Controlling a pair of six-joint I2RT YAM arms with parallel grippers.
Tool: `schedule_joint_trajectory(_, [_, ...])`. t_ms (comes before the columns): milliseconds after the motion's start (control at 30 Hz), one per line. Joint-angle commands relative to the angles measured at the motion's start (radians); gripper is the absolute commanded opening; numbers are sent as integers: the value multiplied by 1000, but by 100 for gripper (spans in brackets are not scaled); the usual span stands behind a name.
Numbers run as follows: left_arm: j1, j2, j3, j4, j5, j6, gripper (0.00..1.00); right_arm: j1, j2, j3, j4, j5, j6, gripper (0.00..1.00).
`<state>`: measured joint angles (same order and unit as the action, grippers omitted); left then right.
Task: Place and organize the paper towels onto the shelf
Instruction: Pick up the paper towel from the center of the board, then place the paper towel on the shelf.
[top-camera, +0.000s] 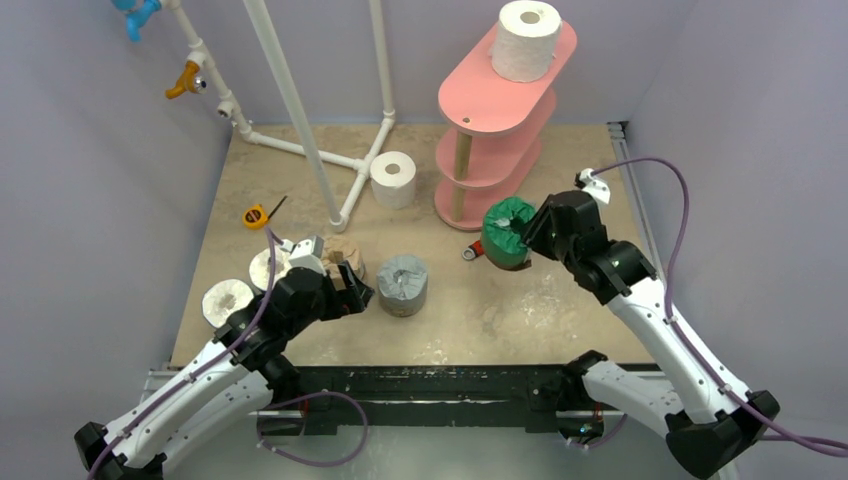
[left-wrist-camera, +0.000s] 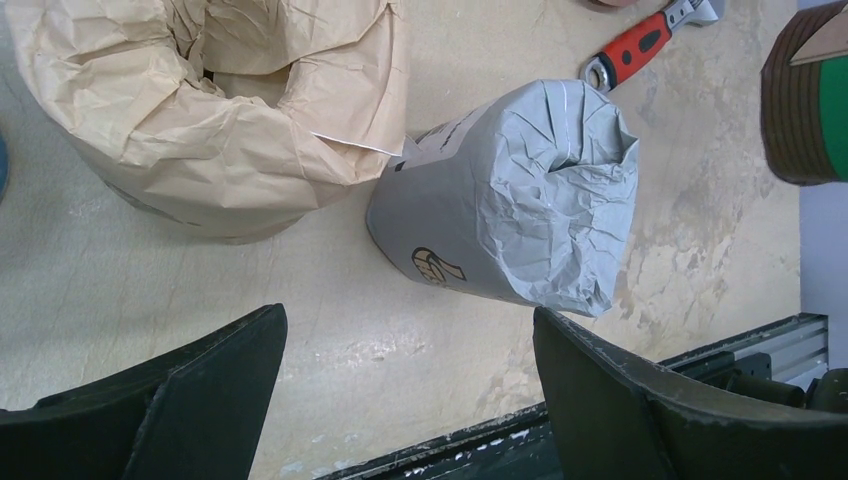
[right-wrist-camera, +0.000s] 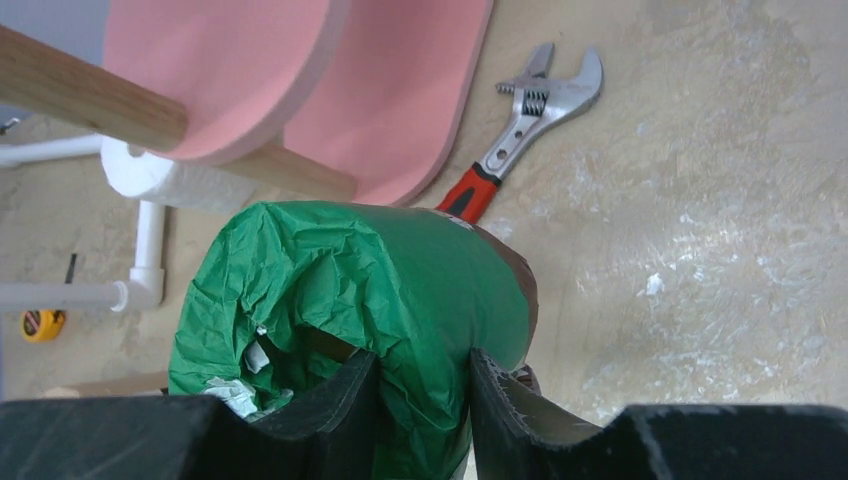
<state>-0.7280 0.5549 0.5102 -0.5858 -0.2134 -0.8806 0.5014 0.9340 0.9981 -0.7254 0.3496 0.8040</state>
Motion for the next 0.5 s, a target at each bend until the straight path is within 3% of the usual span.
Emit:
schedule_joint_trajectory(0, [-4,-12,3,10,-6,-3,93,-41,34,148,92,10,-37,21])
schedule_joint_trajectory(467, [-4,-25,33,-20,-13,22,93,-165,186,318,180,-100,-43,21])
